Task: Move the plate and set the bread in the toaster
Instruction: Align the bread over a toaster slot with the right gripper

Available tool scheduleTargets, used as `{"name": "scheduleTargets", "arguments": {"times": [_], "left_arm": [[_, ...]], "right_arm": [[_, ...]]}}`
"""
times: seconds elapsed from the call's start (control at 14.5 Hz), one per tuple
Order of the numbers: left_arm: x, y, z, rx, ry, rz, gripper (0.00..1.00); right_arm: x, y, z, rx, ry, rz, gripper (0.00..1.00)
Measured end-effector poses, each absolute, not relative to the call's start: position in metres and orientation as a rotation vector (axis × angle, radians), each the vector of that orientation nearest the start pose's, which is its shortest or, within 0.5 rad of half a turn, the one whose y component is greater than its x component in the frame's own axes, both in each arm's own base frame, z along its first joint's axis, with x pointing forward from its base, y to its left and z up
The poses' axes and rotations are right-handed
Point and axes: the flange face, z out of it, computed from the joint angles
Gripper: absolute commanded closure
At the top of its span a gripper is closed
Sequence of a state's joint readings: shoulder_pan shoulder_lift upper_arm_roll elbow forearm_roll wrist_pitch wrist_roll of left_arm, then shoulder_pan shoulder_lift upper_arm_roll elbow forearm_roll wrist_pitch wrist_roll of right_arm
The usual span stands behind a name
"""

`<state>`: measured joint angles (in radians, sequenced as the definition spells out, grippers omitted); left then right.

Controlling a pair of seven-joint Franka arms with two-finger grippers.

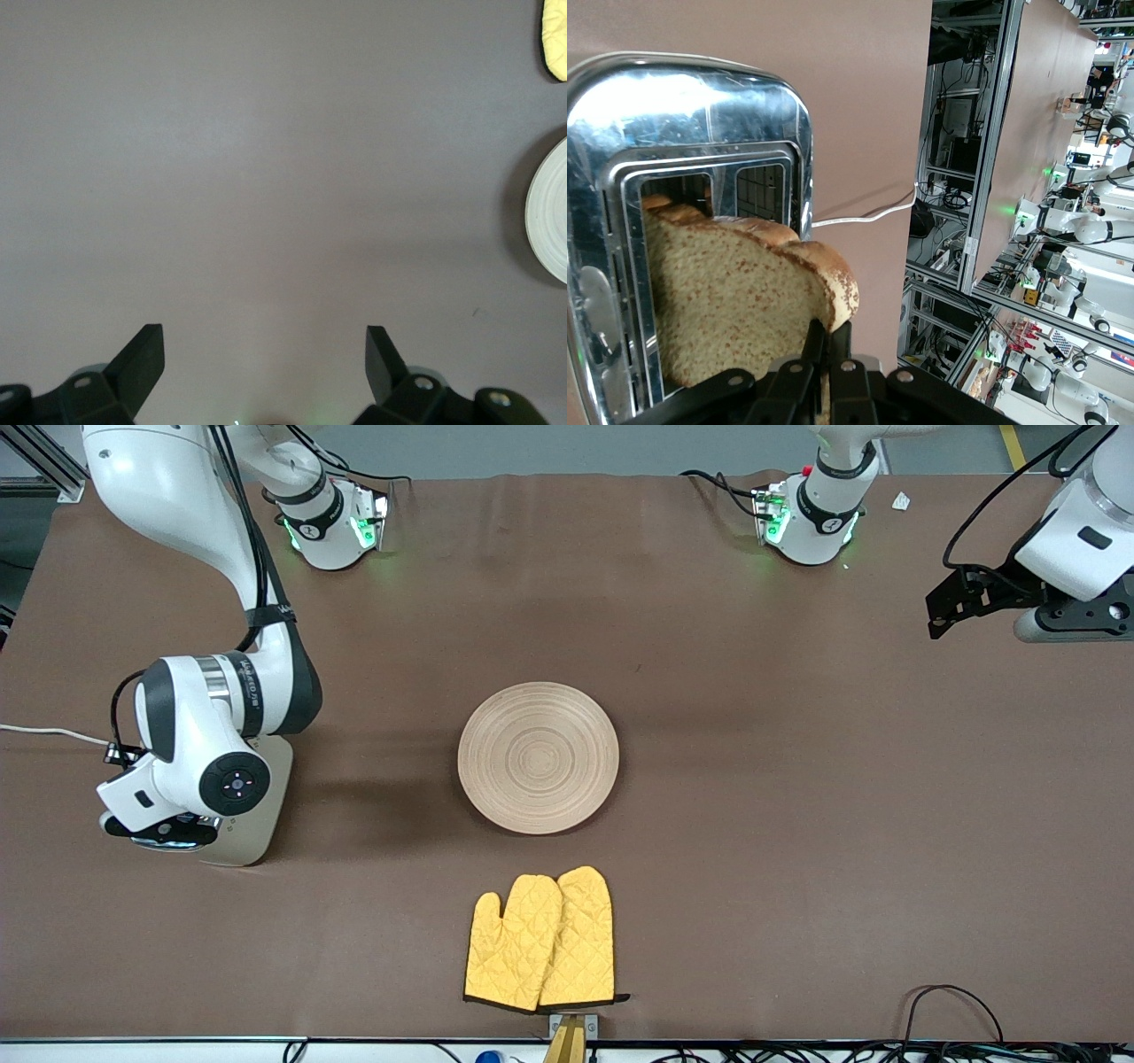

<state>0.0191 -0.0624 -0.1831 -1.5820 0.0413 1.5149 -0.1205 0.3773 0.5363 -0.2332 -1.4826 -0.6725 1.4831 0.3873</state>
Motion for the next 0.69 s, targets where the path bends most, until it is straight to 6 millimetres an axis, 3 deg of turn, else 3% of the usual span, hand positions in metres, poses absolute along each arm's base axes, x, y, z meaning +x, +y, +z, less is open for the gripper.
{"name": "scheduleTargets", "arguments": {"times": [0.07,0.14,0.21,0.41,0.69], "left_arm": [[0.523,-0.085,0.648,-3.088,0.062,-0.003,0.00],[0.523,-0.085,0.648,-3.088,0.062,-0.003,0.00],[0.523,-0.084,0.648,-3.088,0.059,-0.003,0.00],[0.524,-0.078,0.648,-3.109,0.037,0.002,0.00],[0.524,-0.078,0.648,-3.119,0.033,0.004,0.00]], "right_arm": [[0.649,0.048,0.369,2.223,-0.121,-0.324,0.72],[0.650,0.049,0.366,2.226,-0.115,-0.316,0.41],[0.652,0.050,0.363,2.232,-0.113,-0.307,0.25],[0.653,0.054,0.360,2.272,-0.123,-0.301,0.00],[0.663,0.052,0.384,2.470,-0.048,-0.365,0.00]]}}
